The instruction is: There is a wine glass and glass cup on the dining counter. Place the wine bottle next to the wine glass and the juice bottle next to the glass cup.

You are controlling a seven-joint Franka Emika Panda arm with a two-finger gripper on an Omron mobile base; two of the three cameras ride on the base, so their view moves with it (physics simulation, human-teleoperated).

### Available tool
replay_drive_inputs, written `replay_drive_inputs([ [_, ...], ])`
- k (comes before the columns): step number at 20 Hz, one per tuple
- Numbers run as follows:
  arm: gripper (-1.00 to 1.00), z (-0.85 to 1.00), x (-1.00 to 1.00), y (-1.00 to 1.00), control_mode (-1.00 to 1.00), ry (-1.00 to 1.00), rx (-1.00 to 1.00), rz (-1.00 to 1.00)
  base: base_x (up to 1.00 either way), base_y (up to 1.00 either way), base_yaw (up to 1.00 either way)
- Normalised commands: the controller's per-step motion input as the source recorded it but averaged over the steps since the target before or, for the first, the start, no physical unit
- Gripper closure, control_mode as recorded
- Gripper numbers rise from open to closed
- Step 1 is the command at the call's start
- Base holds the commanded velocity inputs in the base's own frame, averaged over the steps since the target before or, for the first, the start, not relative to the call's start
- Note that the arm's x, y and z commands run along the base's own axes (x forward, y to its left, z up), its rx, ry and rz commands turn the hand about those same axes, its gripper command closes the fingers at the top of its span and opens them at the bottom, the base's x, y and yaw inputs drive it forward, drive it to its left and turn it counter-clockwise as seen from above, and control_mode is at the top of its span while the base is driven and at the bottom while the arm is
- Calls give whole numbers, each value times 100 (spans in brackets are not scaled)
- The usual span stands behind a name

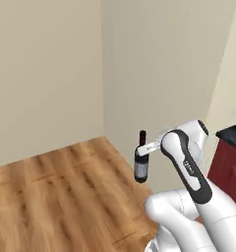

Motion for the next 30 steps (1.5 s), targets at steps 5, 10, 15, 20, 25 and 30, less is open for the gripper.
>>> replay_drive_inputs([
  [5, 100, 0, 0, 0, 100, 0, 0, 0, 7, 2, 95],
  [10, 100, 0, 0, 0, 100, 0, 0, 0, 40, 7, 68],
  [15, 100, 0, 0, 0, 100, 0, 0, 0, 69, -6, 26],
  [20, 100, 0, 0, 0, 100, 0, 0, 0, 75, -29, 13],
  [25, 100, 0, 0, 0, 100, 0, 0, 0, 88, -19, 16],
  [30, 100, 0, 0, 0, 100, 0, 0, 0, 80, -3, 34],
])
